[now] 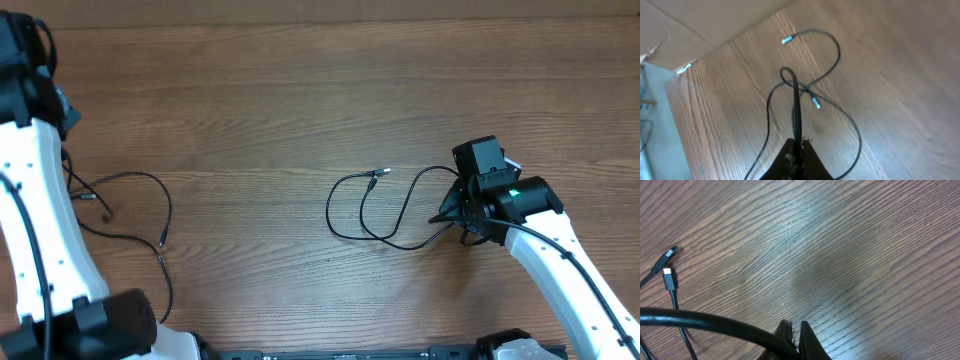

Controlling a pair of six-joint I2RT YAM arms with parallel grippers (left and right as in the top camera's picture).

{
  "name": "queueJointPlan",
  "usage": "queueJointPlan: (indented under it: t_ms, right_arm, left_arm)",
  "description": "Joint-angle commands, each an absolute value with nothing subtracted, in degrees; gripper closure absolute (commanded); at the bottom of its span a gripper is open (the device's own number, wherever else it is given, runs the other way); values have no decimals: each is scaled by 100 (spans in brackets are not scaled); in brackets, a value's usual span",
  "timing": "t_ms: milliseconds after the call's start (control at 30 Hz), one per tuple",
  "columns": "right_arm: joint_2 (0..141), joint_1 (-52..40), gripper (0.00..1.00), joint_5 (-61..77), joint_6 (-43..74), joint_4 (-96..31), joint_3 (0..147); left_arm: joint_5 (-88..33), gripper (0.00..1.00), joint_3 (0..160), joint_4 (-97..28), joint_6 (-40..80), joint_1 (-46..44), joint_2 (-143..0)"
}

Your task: Untangle cables

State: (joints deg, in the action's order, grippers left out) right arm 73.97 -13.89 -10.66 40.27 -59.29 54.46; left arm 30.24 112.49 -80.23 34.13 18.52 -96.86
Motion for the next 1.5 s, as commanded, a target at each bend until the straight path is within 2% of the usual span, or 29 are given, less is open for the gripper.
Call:
queueJointPlan:
  t_ms: [0, 400, 433, 500, 567, 600, 767, 1100, 1467]
  right_arm:
    - [7330, -1376, 96, -1041, 4066, -5911, 5524]
    - [7330, -1376, 96, -1041, 4066, -5913, 5524]
    - [7330, -1376, 96, -1041, 4066, -5913, 5524]
    - [7330, -1376, 96, -1041, 4066, -5913, 5524]
    - [7330, -1376, 96, -1041, 4066, -5913, 5524]
    - [7330, -1376, 96, -1041, 4066, -5913, 5524]
    - [7330, -1376, 96, -1041, 4069, -5913, 5524]
    - [7330, -1376, 96, -1041, 4069, -5909, 5524]
    - [7330, -1376, 96, -819, 4040, -5857, 5524]
  left_arm:
    - [3197, 95, 11222, -8079, 3472, 1872, -9979]
    - [3409, 94, 11222, -8064, 3472, 1874, -10202]
    - [3409, 91, 11222, -8066, 3472, 1874, -10202]
    - [3404, 69, 11222, -8071, 3472, 1874, -10202]
    - [3369, 51, 11222, -8075, 3472, 1872, -10202]
    - [3336, 50, 11222, -8075, 3472, 1872, -10202]
    - [2840, 49, 11222, -8101, 3470, 1872, -10202]
    - [582, 50, 11222, -8270, 3068, 1710, -10202]
    - [427, 47, 11222, -8241, 2298, 392, -10202]
